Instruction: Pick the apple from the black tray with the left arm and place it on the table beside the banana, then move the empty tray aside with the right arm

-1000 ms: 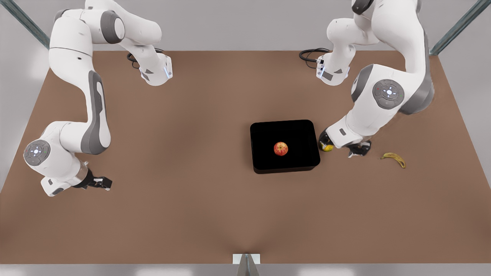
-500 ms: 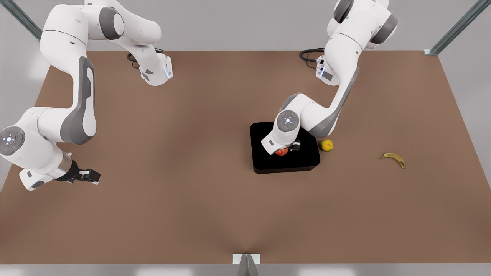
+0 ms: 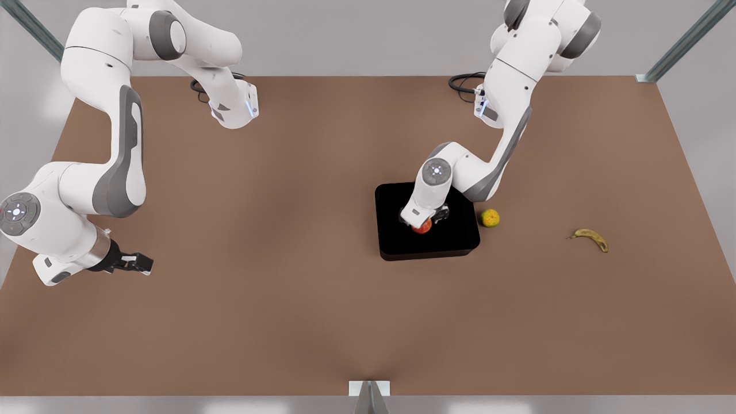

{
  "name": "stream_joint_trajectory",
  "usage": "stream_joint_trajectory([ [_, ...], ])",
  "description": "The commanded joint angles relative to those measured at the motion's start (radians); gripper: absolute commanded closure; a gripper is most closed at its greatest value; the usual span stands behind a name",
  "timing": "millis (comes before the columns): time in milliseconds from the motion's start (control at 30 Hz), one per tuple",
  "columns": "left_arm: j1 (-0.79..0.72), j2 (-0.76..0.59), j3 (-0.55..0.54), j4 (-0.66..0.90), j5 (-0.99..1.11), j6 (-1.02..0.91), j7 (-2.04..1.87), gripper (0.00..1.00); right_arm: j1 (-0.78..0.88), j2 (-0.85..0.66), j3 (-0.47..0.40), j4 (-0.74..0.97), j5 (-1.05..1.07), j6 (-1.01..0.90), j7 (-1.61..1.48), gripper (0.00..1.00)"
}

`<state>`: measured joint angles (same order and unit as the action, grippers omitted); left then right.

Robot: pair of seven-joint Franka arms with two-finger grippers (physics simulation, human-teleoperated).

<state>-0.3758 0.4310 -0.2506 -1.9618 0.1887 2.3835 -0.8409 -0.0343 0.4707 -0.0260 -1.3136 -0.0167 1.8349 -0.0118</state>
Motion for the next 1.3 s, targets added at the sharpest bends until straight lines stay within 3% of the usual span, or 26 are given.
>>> stream_joint_trajectory([
  [0,-0.002,0.002,-0.001,-0.002,0.011,0.088,-0.279,0.0,0.001,-0.001,0.0,0.001,0.001,-0.002,-0.002,0.0],
  [567,-0.011,0.012,-0.002,-0.135,0.187,0.172,-0.241,0.0,0.001,0.0,0.0,0.001,0.0,0.0,-0.002,0.0],
  [1100,-0.003,0.083,-0.001,-0.132,0.249,0.2,-0.25,0.0,-0.001,0.0,-0.002,0.001,0.0,0.001,-0.002,0.0],
  [1200,0.0,0.089,0.001,-0.129,0.249,0.2,-0.251,0.23,0.001,0.0,0.0,0.001,0.0,0.001,-0.002,0.0],
  [1267,0.0,0.087,0.001,-0.129,0.249,0.197,-0.248,0.23,-0.001,0.0,0.0,0.001,0.0,0.001,-0.002,0.0],
])
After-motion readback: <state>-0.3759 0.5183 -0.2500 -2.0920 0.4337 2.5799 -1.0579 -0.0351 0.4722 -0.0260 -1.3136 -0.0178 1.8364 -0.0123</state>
